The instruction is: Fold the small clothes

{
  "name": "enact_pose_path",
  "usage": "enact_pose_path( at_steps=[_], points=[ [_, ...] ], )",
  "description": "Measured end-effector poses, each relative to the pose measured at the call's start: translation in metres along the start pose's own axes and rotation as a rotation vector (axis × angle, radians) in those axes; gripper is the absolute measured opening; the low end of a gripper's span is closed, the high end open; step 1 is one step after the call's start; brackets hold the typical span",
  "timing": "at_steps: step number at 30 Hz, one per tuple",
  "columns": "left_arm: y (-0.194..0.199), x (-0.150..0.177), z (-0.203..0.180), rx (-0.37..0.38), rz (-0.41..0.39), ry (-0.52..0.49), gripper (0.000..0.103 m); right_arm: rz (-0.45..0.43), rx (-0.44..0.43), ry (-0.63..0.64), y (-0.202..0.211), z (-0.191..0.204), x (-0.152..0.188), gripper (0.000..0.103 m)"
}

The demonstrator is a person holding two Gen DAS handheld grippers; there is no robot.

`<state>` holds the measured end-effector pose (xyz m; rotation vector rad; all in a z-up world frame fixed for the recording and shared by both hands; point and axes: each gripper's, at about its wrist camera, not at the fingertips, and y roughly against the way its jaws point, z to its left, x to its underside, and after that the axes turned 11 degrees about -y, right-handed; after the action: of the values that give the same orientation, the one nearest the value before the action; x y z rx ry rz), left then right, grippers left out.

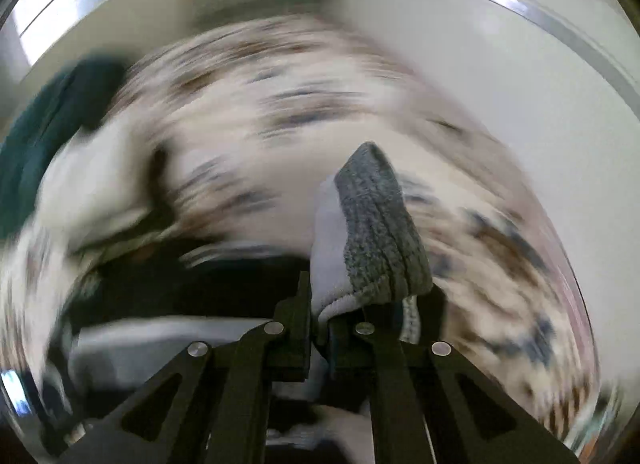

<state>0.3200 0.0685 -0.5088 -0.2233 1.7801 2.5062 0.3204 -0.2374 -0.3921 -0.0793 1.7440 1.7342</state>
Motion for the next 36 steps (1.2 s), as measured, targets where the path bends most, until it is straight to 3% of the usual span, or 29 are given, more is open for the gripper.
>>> enact_pose_path(
  at_steps=[4,8,13,17,19,20,21,25,30,32,36],
  points=[
    [-0.01,0.009,0.036,-0.009,0.018,0.075,0.103,-0.008,-0.064,0.412,-0.043,0.155,0.063,0.006],
    [-0.018,0.019,0.061,-0.014,0.033,0.118,0.103,0.034,-0.109,0.679,-0.079,0.273,0.15,0.006],
    [-0.023,0.027,0.091,-0.009,0.034,0.157,0.103,0.088,-0.117,0.823,-0.1,0.342,0.223,0.006],
    [-0.022,0.038,0.116,0.021,0.034,0.193,0.103,0.207,-0.082,0.793,-0.118,0.346,0.242,0.013],
    [-0.017,0.048,0.129,0.043,0.026,0.217,0.103,0.305,-0.16,0.684,-0.117,0.335,0.233,0.035],
    [-0.016,0.054,0.137,0.063,0.023,0.234,0.103,0.35,-0.203,0.612,-0.115,0.323,0.225,0.055],
    [-0.014,0.065,0.152,0.087,0.026,0.27,0.103,0.376,-0.23,0.547,-0.11,0.31,0.219,0.064],
    [-0.017,0.109,0.2,0.131,0.082,0.421,0.103,0.47,-0.29,0.308,-0.096,0.263,0.195,0.067],
    [-0.042,0.186,0.26,0.235,0.172,0.718,0.103,0.476,-0.245,0.188,-0.1,0.229,0.184,0.067],
    [-0.066,0.215,0.274,0.318,0.201,0.832,0.103,0.487,-0.222,0.149,-0.1,0.224,0.162,0.067],
    [-0.121,0.26,0.292,0.507,0.233,1.115,0.1,0.518,-0.163,0.122,-0.109,0.233,0.163,0.067]
  ],
)
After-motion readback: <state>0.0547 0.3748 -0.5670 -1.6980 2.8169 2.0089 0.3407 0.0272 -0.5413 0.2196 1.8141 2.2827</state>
